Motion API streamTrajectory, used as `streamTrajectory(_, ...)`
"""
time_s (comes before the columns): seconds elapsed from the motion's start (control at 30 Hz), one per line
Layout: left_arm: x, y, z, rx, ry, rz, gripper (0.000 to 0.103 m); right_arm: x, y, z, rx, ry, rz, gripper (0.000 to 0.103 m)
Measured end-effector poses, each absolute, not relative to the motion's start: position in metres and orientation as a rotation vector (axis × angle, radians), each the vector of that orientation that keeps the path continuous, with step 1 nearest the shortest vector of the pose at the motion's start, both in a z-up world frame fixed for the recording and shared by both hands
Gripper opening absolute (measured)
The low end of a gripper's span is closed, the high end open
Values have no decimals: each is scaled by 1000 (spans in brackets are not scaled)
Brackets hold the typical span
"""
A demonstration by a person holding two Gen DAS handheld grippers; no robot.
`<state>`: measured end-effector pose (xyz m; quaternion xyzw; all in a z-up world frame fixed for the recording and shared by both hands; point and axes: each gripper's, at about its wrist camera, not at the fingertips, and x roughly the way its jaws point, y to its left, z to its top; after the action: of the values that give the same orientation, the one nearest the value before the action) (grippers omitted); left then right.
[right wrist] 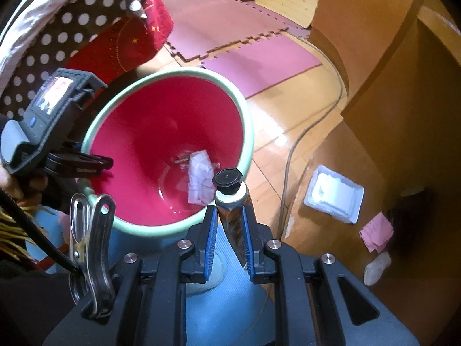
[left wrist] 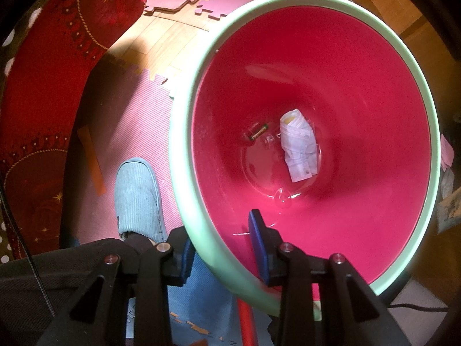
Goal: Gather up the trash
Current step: 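Carry the tube with the right tool over the red bucket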
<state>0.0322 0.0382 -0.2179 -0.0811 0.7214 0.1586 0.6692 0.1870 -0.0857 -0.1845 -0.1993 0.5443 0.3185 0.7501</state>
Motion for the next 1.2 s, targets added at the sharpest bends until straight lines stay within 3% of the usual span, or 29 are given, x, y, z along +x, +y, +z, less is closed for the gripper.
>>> streamTrajectory(0.73,32,37,-217,-184,1625,356,36,191,-35,-168,-431,1105,841,18)
streamTrajectory(1.2,32,40,-215,-184,1624,355,36,206,-8,-189,-391,1139,904,18)
